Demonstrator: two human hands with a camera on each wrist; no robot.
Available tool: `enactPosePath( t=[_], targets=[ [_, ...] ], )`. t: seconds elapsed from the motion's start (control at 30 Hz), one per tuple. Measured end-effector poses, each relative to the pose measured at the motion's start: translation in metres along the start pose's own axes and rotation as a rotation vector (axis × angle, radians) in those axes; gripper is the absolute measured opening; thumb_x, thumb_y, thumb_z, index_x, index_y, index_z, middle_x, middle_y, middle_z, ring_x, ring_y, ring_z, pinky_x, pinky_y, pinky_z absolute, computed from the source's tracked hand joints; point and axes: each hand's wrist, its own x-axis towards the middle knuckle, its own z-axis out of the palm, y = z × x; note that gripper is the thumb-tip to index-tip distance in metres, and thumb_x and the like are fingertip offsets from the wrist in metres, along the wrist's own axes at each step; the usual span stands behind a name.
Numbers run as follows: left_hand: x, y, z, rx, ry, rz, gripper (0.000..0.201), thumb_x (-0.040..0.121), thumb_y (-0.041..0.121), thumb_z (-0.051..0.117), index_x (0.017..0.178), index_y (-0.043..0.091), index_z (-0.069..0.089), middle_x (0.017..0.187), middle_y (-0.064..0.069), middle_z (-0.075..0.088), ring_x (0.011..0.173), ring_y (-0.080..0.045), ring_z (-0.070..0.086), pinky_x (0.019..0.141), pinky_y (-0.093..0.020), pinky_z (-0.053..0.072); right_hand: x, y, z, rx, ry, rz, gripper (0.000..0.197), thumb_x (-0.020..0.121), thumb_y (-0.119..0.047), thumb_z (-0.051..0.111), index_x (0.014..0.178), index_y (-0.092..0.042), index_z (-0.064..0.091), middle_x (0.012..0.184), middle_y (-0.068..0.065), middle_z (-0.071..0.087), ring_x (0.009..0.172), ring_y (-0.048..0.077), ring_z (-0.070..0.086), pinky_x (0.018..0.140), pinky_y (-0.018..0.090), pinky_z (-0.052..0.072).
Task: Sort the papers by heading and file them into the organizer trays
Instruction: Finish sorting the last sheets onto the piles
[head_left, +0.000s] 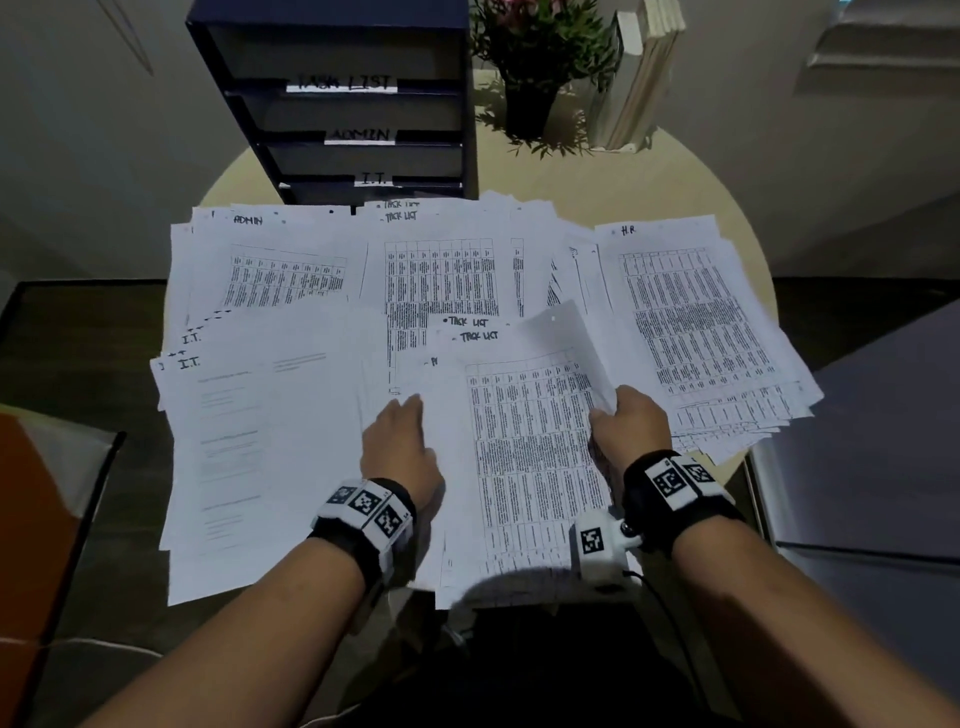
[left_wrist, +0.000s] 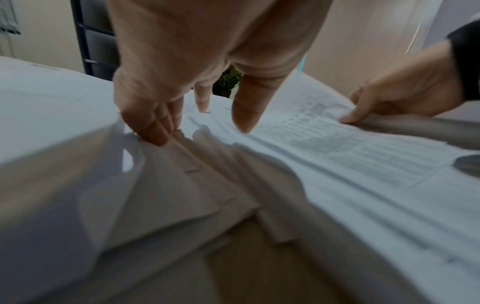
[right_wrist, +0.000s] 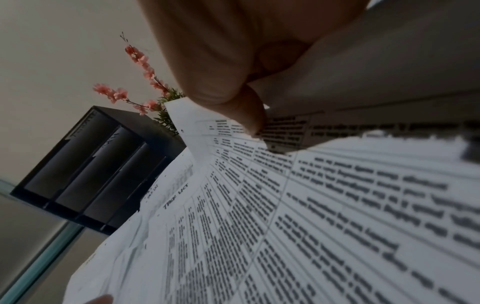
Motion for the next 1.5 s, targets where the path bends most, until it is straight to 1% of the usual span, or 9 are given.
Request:
enactPosePath(
  t=[0.2, 0.3, 0.47, 0.57, 0.7, 0.97, 1.27, 1.37, 1.5],
  targets=[
    [0.006, -0.013, -0.005, 0.016, -0.029, 0.014, 0.062, 0.088, 0.012, 0.062, 0.146, 0.014, 0.040, 0.151, -0.010, 0.039, 0.138, -0.030, 0.036, 0.114, -0.038, 0.027, 0.006, 0.014, 0.000, -0.060, 0.021, -0.049, 0.017, 0.091, -0.014, 0.061, 0.079, -0.005, 0.054, 0.089, 0.014, 0.055, 0.077, 0.028, 0.057, 0.054, 0.020, 0.034],
    [0.003, -0.005, -0.005, -0.122, 0.009, -0.015, 0.060, 0.092, 0.019, 0.061, 0.147, 0.013, 0.039, 0.149, -0.011, 0.040, 0.138, -0.027, 0.037, 0.113, -0.035, 0.028, 0.005, 0.008, -0.007, 0.029, 0.139, -0.134, 0.015, 0.089, -0.013, 0.067, 0.089, 0.002, 0.062, 0.109, 0.013, 0.047, 0.093, 0.023, 0.053, 0.077, 0.021, 0.040],
    [0.000, 0.009, -0.013, -0.555, 0.018, -0.133, 0.054, 0.096, 0.023, 0.060, 0.145, 0.012, 0.043, 0.134, 0.001, 0.056, 0.124, -0.017, 0.052, 0.099, -0.021, 0.034, -0.011, -0.004, -0.022, 0.545, -0.122, 0.007, 0.011, 0.097, -0.009, 0.059, 0.103, -0.005, 0.068, 0.085, 0.003, 0.068, 0.074, 0.015, 0.061, 0.058, 0.009, 0.047],
    [0.000, 0.004, -0.012, -0.724, 0.008, -0.184, 0.009, 0.091, 0.011, 0.063, 0.098, 0.015, 0.063, 0.081, -0.003, 0.058, 0.076, -0.022, 0.055, 0.073, -0.030, 0.045, -0.019, -0.003, -0.022, 0.603, -0.249, 0.059, 0.029, 0.093, 0.015, 0.049, 0.101, -0.005, 0.068, 0.073, -0.006, 0.073, 0.073, 0.004, 0.067, 0.059, 0.005, 0.046],
    [-0.005, -0.001, -0.003, -1.161, -0.008, -0.329, 0.050, 0.072, -0.026, 0.034, 0.057, 0.011, 0.063, 0.070, -0.013, 0.055, 0.058, -0.023, 0.049, 0.052, -0.026, 0.040, -0.010, 0.004, -0.018, 0.105, -0.109, -0.070, 0.039, 0.082, 0.020, 0.047, 0.091, -0.007, 0.074, 0.090, 0.009, 0.067, 0.090, 0.022, 0.066, 0.066, 0.014, 0.039],
    [-0.007, -0.003, 0.002, -1.221, -0.087, -0.445, 0.047, 0.085, -0.020, 0.041, 0.049, 0.005, 0.059, 0.112, -0.006, 0.071, 0.094, -0.022, 0.064, 0.072, -0.029, 0.050, 0.003, 0.004, 0.000, -0.003, -0.090, 0.116, 0.049, 0.094, -0.023, 0.059, 0.138, -0.007, 0.045, 0.128, 0.016, 0.055, 0.114, 0.031, 0.055, 0.087, 0.028, 0.041],
    [-0.011, 0.000, -0.003, -1.221, -0.117, -0.416, 0.047, 0.087, -0.014, 0.048, 0.054, 0.013, 0.067, 0.110, 0.003, 0.071, 0.084, -0.019, 0.066, 0.071, -0.029, 0.054, -0.002, 0.003, -0.009, 0.146, 0.081, 0.032, 0.011, 0.093, -0.011, 0.060, 0.089, -0.012, 0.050, 0.081, 0.004, 0.051, 0.062, 0.018, 0.046, 0.064, 0.025, 0.040],
    [-0.013, -0.001, 0.000, -1.114, -0.045, -0.333, 0.050, 0.075, -0.024, 0.048, 0.049, 0.016, 0.063, 0.114, 0.004, 0.070, 0.107, -0.020, 0.064, 0.099, -0.044, 0.049, -0.003, 0.003, -0.016, 0.076, 0.111, -0.002, 0.014, 0.097, -0.015, 0.056, 0.084, -0.010, 0.058, 0.074, 0.005, 0.059, 0.066, 0.023, 0.054, 0.057, 0.026, 0.040],
    [-0.014, 0.002, -0.002, -1.083, -0.021, -0.262, 0.049, 0.072, -0.028, 0.044, 0.052, 0.014, 0.060, 0.120, 0.004, 0.067, 0.102, -0.013, 0.063, 0.103, -0.041, 0.046, 0.000, 0.002, -0.029, 0.125, 0.249, -0.114, 0.018, 0.096, -0.012, 0.057, 0.094, -0.003, 0.072, 0.088, 0.014, 0.069, 0.080, 0.031, 0.064, 0.075, 0.035, 0.053]
  ],
)
